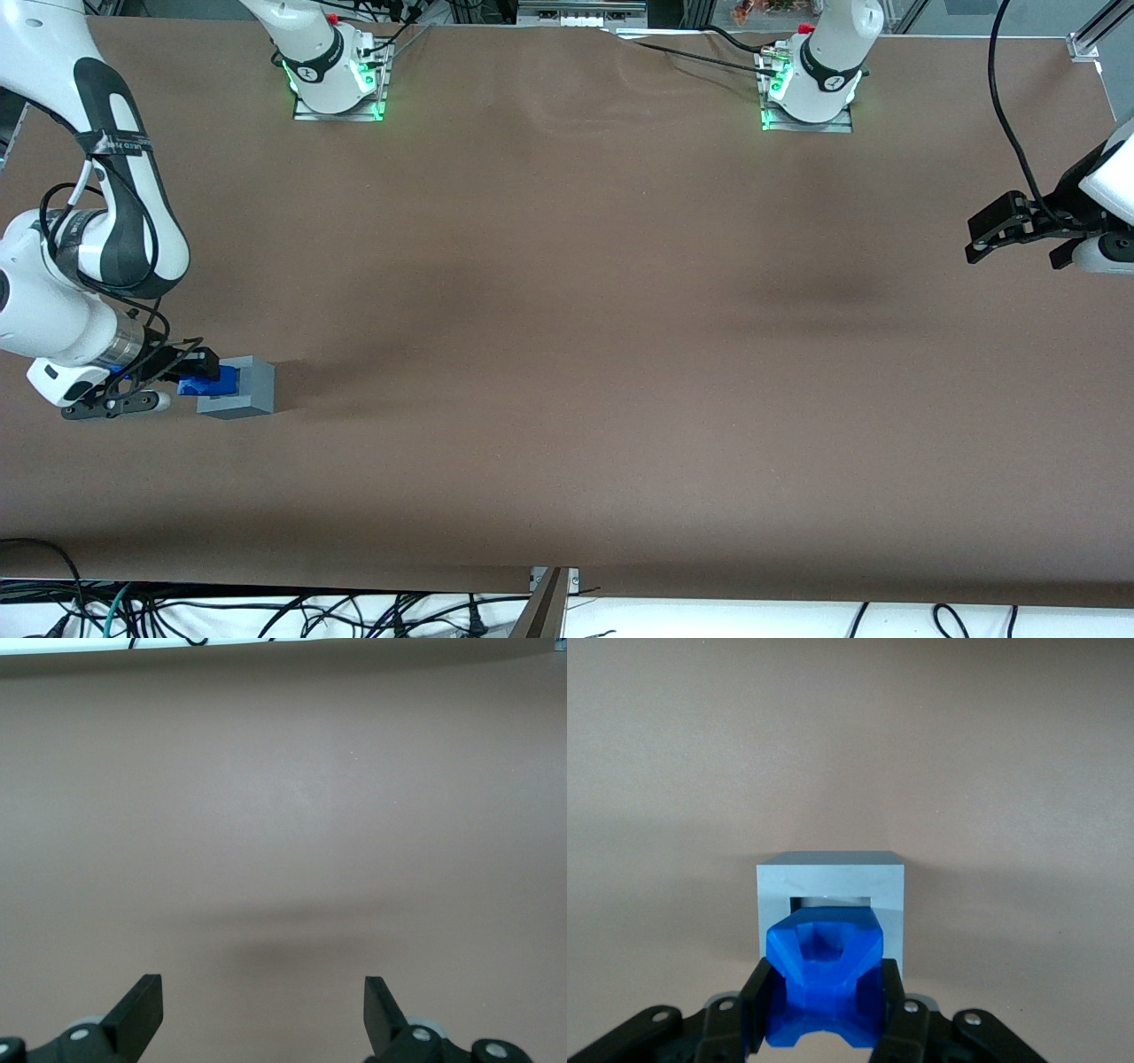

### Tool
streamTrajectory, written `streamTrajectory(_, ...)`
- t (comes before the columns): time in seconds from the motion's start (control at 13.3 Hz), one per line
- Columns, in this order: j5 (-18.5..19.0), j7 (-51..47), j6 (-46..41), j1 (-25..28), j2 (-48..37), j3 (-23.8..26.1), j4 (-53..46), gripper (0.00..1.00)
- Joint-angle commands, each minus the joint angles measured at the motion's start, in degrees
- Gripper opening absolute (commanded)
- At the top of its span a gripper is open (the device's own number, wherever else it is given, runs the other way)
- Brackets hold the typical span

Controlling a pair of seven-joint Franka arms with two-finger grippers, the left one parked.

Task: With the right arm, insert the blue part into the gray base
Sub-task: 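Lower the blue block into the hole and press it down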

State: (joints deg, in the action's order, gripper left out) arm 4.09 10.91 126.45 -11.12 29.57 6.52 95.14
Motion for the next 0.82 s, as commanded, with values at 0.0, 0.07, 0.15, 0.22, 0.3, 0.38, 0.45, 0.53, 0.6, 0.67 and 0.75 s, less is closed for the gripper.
streamTrajectory(0.0,2.5,-1.8,0.0,-0.2,0.9,0.4,-0.1,0.3)
streamTrajectory(0.07,2.9,-1.8,0.3,0.0,0.9,0.4,-0.1,0.3)
streamTrajectory(0.15,2.9,-1.8,0.6,0.0,0.9,0.5,-0.1,0.3)
streamTrajectory(0.22,2.9,-1.8,0.6,0.0,1.0,0.5,-0.1,0.3)
streamTrajectory(0.3,3.0,-1.8,0.6,0.0,1.2,0.5,-0.1,0.3)
streamTrajectory(0.38,3.0,-1.8,0.6,0.0,1.2,0.5,-0.1,0.3)
streamTrajectory(0.45,2.9,-1.9,0.6,0.0,1.2,0.6,-0.2,0.3)
streamTrajectory(0.53,2.9,-1.9,0.6,0.0,1.2,0.6,-0.2,0.3)
streamTrajectory(0.6,3.0,-2.2,0.6,0.0,1.2,0.6,-0.2,0.3)
streamTrajectory(0.67,3.0,-3.1,0.6,0.0,1.1,0.7,-0.2,0.3)
streamTrajectory(0.75,3.5,-3.3,0.6,0.0,1.1,0.8,-0.2,0.3)
